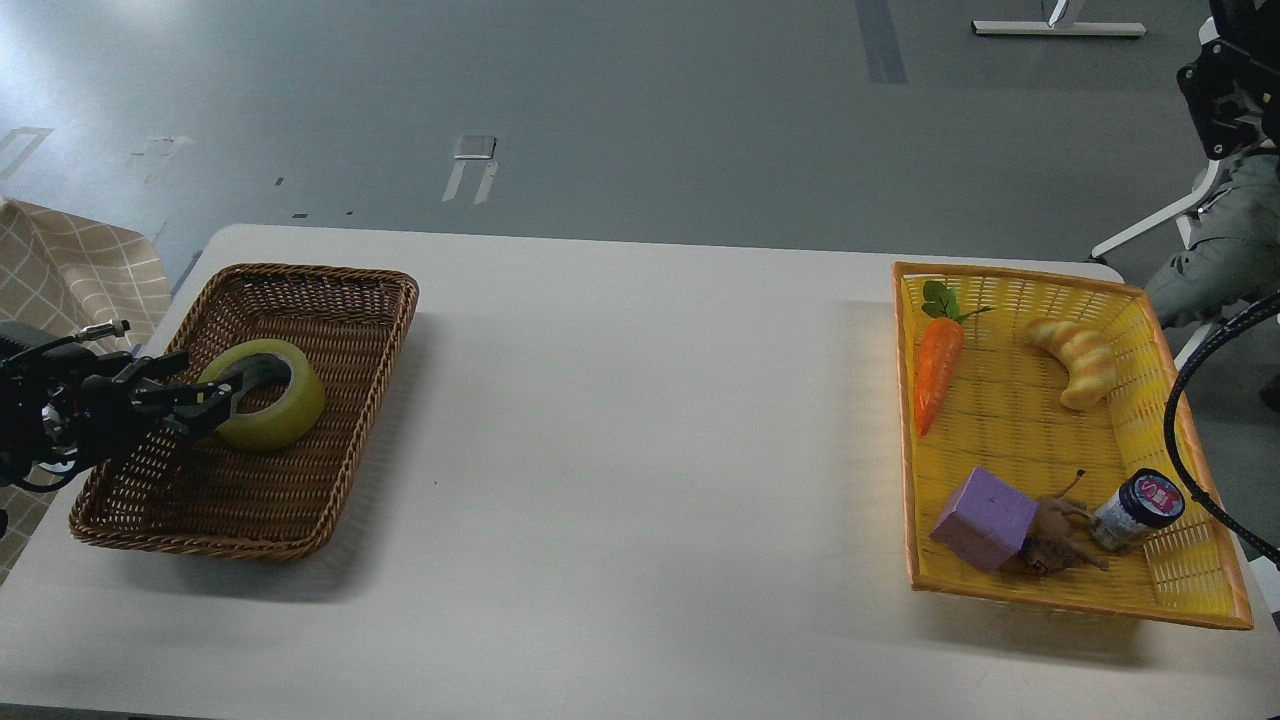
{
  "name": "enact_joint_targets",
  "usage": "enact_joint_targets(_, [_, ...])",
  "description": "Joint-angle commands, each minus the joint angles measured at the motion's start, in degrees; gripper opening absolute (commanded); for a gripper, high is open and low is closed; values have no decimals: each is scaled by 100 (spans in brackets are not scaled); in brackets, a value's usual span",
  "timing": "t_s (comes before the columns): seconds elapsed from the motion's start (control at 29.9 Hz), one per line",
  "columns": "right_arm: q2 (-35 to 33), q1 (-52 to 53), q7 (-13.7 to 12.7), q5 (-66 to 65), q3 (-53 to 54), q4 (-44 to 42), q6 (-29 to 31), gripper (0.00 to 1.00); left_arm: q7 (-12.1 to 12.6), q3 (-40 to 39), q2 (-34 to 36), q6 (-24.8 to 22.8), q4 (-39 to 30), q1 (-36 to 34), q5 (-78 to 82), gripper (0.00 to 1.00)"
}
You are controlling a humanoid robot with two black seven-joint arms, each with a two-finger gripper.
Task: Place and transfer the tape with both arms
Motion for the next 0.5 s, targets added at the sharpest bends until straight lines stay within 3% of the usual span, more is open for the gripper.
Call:
enact_joint_targets(0.0, [5,-8,-1,5,9,1,0,100,1,3,-51,9,141,-9,-90,97])
enact_joint_targets(0.33, [13,-17,-1,5,9,-8,0,100,1,-23,-51,150,309,-352,-1610,98])
enact_joint_targets(0.47, [22,-17,-1,5,0,-8,0,100,1,-58,-86,98,160,-878,-2732,98])
